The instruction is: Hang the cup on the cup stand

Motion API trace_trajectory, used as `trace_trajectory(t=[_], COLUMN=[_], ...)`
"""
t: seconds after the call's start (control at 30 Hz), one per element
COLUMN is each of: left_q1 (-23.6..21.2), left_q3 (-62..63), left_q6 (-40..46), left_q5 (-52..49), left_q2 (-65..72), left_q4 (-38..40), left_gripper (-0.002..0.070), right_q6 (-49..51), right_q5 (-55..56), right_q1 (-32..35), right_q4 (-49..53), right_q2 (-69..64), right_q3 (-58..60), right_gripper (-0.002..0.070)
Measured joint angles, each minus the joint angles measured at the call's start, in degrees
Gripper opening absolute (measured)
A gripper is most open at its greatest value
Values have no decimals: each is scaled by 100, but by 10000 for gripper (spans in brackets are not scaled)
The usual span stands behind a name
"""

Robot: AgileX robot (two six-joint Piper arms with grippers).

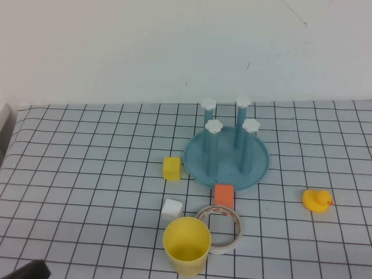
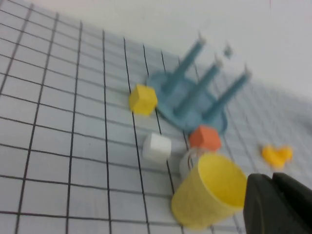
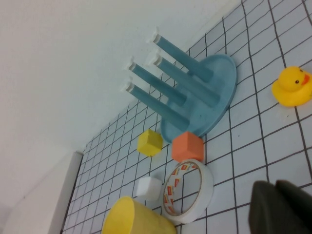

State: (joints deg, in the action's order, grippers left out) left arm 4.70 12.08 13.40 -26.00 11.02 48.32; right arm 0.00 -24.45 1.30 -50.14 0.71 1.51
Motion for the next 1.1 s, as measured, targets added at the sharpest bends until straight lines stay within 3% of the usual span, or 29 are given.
trace_trajectory(t=[0.23,0.47,0.57,0.67,0.97,1.1], left_q1=[0,176,568,1254,3034,3551], left_q3=[1991,3344,3687,4085,5147,5599], left_q6=[1185,1227,1327,1198,37,-774], left_q5=[-1665,-2674,-2711,-2736,-2996,-2996], left_q2=[1832,3468,4015,4649,6189,6832], left_q4=[-1075,-2636,-2866,-3369,-5175,-5749], left_gripper=[-3,-3,-3,-2,-2,0], right_q6=[-252,-410,-456,-546,-634,-634], right_q5=[-16,-37,-37,-40,-84,-166], right_q1=[0,0,0,0,0,0], right_q4=[0,0,-14,-18,-18,-28], right_q2=[0,0,0,0,0,0], right_q3=[0,0,0,0,0,0], right_gripper=[-1,-1,-1,-1,-1,-1])
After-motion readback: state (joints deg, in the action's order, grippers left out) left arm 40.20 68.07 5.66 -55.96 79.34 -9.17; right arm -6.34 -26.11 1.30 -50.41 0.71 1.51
